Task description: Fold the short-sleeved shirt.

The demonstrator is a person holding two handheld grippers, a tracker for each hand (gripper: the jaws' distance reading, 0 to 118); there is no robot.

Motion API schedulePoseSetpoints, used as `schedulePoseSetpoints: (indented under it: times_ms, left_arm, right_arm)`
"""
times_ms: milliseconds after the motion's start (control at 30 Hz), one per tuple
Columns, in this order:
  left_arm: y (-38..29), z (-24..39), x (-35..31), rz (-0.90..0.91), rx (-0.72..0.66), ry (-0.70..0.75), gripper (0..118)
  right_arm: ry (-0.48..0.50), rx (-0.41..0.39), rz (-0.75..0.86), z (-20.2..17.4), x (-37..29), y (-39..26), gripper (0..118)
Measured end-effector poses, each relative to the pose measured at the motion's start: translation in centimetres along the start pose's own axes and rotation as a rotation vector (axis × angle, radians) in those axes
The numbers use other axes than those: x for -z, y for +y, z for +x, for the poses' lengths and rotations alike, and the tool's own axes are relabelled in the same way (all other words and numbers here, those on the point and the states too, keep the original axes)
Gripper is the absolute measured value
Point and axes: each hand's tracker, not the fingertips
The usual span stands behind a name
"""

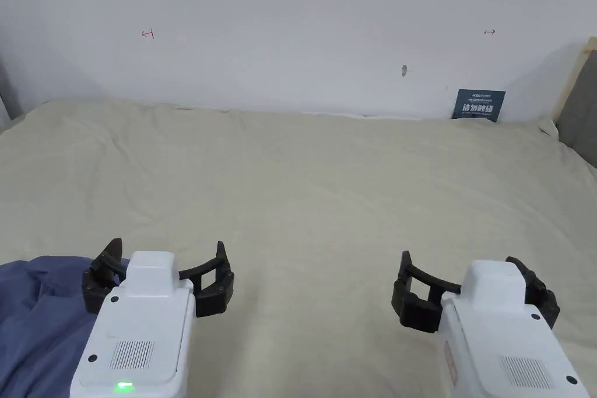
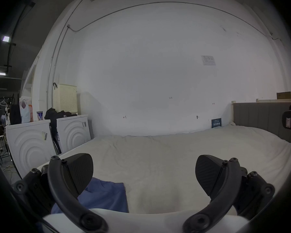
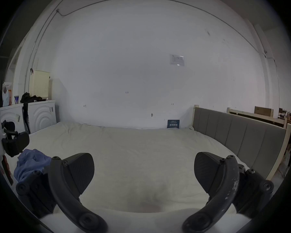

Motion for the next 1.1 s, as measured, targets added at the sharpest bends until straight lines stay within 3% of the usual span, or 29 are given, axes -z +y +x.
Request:
schedulePoseSetpoints:
  times_ms: [1100]
  left_arm:
    - [0.40,-0.64,0.17,0.005,-0.047,-0.028,118]
  right_arm:
    - [0.014,-0.042,-0.009,-0.06,0.22,0.55,118]
